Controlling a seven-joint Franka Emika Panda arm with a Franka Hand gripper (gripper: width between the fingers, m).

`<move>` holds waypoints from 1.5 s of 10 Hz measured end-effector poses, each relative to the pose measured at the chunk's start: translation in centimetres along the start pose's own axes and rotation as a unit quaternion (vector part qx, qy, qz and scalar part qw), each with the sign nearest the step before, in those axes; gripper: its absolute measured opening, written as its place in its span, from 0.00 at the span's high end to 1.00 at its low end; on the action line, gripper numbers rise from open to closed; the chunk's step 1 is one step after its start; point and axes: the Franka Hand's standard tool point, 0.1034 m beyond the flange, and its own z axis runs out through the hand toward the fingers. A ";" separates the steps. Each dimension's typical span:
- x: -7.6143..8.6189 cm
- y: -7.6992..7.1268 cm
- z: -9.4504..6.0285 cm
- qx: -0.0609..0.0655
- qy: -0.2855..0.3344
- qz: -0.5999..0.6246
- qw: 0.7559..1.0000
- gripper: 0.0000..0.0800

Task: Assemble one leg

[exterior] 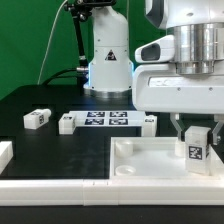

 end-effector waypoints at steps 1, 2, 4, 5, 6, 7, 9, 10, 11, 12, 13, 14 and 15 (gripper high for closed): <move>-0.1 0.0 0.0 -0.003 0.002 0.062 0.998 0.64; -0.1 0.0 0.0 -0.002 0.001 0.114 0.993 0.64; -0.1 0.0 0.0 0.002 -0.004 0.149 0.989 0.64; -0.2 0.0 0.0 0.002 -0.007 0.182 0.983 0.64; -0.2 0.0 0.0 0.003 -0.007 0.154 0.988 0.64; -0.3 -0.1 0.0 0.003 -0.008 0.149 0.989 0.42; -0.4 -0.2 -0.1 0.003 -0.008 0.063 0.998 0.21; -0.4 -0.2 -0.1 0.003 -0.007 0.001 1.000 0.21; -0.3 -0.1 -0.1 0.002 -0.006 -0.069 0.998 0.19; -0.3 -0.1 -0.1 0.002 -0.005 -0.128 0.992 0.19; -0.3 -0.2 -0.1 0.000 -0.003 -0.192 0.981 0.19; -0.3 -0.2 0.0 -0.003 -0.002 -0.257 0.967 0.19; -0.3 -0.2 -0.1 -0.005 -0.002 -0.302 0.953 0.19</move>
Offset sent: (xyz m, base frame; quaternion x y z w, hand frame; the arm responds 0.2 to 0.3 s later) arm 0.0069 -0.0009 -0.0074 0.0239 -0.0067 0.1347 0.9906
